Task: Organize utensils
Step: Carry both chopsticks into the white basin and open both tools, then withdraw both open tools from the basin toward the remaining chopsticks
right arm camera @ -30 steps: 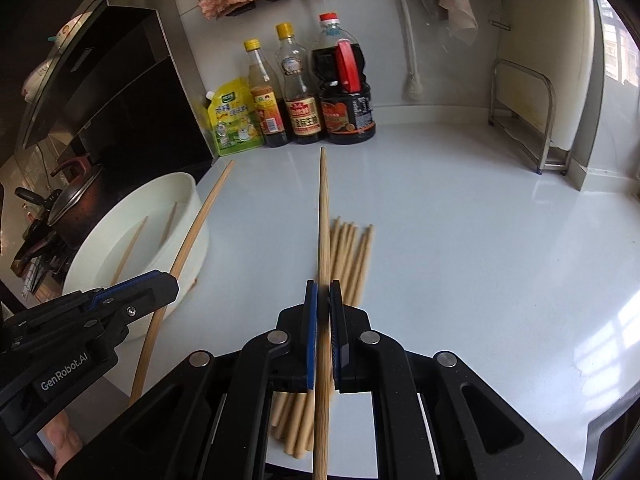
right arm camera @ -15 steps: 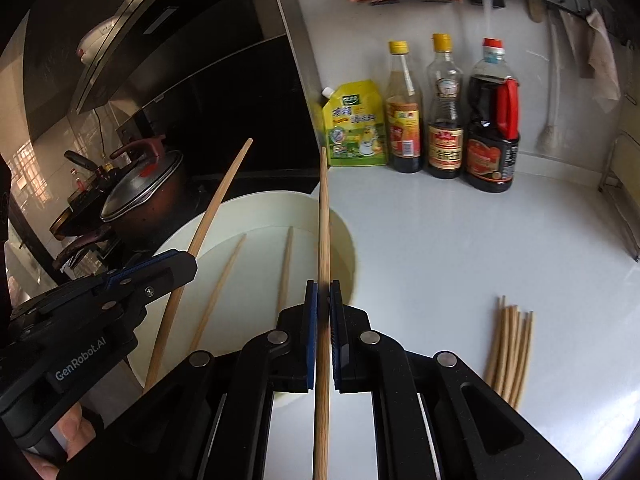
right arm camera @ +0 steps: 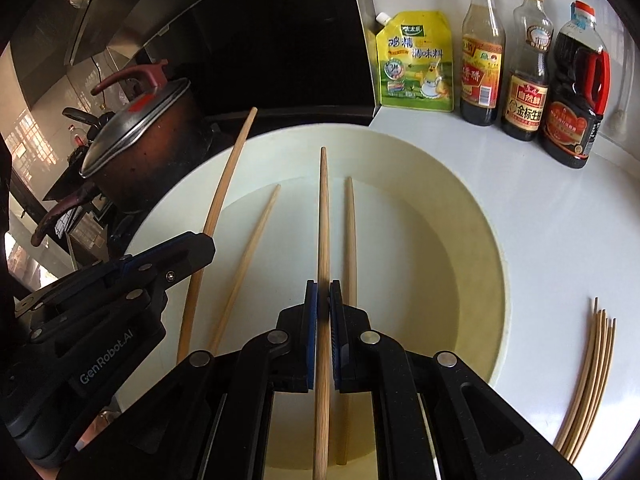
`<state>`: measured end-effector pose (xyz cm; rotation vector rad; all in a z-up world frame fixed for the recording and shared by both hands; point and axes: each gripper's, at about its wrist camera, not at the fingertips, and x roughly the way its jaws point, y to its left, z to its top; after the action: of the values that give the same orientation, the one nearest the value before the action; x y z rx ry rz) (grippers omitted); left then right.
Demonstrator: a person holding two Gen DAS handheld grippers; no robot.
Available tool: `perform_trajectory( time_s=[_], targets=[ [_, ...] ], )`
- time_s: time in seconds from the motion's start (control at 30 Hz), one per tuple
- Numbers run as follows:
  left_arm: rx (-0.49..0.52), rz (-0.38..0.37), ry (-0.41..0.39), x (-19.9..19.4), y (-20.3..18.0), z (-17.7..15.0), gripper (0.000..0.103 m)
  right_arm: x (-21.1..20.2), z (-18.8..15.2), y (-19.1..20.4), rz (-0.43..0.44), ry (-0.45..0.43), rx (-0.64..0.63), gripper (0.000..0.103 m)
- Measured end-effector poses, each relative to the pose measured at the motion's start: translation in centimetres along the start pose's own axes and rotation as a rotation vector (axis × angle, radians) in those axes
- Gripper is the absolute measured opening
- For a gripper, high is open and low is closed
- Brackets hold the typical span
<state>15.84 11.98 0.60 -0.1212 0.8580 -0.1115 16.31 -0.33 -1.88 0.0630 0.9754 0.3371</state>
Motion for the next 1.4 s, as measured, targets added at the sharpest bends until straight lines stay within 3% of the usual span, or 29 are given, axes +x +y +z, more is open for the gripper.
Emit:
perform_trajectory(
  time_s=[0.27, 0.43, 0.93, 1.13, 1.27, 1.4],
  targets=[
    [-0.025, 0.008, 0.045, 1.7, 0.8, -0.8, 0.008, 0.9, -0.6, -0.4, -0.020, 0.017, 0.016, 0.006],
    [-0.050, 0.011, 0.045, 1.4, 1.4, -1.2, 0.028, 0.2, -0.8, -0.7, -0.036, -0.006, 0.013, 0.006],
    [-0.053, 0.031, 0.027, -1.2, 1.6, -2.9, 0.043, -2.4, -2.6, -0.6, -0.025, -0.058, 0.018, 0.006],
    [-0.042, 0.031, 0.008, -2.8, 1.2, -3.5, 0.047, -4.2, -3.6, -0.5, -0.032, -0.091, 0.020, 0.006],
    [-0.037, 0.019, -0.005, -3.5, 0.5, -4.3, 0.050, -5.2, -4.3, -0.9, -0.044, -0.105, 0.033, 0.014],
    [-0.030, -0.005, 0.000, -3.8, -0.4, -5.0, 0.050, -6.2, -5.3, -1.8, -0.058, -0.110, 0.058, 0.014]
  ],
)
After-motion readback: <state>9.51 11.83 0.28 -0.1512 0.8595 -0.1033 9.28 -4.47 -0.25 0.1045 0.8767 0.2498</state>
